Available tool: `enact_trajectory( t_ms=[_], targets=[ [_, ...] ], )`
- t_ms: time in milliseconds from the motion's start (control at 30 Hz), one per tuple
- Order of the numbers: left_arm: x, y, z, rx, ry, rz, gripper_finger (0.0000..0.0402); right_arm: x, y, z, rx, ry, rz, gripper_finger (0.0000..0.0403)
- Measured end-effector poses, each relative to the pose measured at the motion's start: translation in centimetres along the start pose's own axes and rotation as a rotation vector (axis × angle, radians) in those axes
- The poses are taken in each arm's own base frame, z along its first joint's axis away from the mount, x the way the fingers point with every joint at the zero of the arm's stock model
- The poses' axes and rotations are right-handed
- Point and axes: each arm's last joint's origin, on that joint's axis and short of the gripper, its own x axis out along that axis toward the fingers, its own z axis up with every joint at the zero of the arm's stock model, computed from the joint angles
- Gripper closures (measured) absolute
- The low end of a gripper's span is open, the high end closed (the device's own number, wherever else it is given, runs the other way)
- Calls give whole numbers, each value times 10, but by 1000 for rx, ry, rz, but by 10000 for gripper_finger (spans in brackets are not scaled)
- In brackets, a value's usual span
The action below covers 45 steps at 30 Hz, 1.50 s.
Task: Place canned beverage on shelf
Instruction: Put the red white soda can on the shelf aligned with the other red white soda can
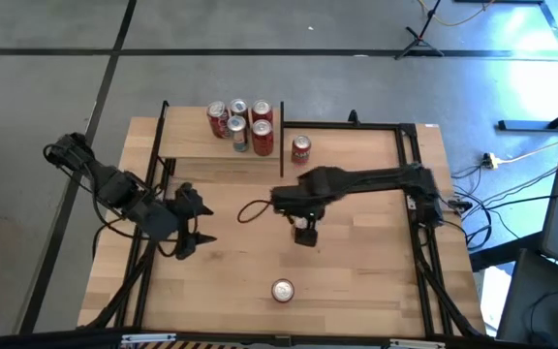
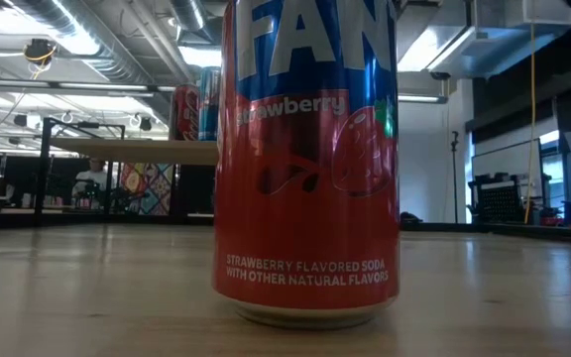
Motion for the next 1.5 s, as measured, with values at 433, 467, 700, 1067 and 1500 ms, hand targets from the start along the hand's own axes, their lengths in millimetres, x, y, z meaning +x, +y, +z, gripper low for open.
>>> enact_trajectory(
  t_ms=[433,467,700,1067,1500],
  targets=[
    [93,-32,40,-169,-196,-8,72,-59,21,-121,-139,-320,-107,18],
    [101,-32,43,-186,-216,-9,72,-58,19,-132,-132,-342,-91,18],
    [155,-28,64,-208,-266,46,72,-40,1,-197,-68,-462,27,17],
    [229,-30,80,35,-229,208,72,-24,-13,-241,-18,-482,106,17],
    [268,-15,69,-91,-164,248,72,-25,-5,-248,-56,-510,89,17]
  ],
)
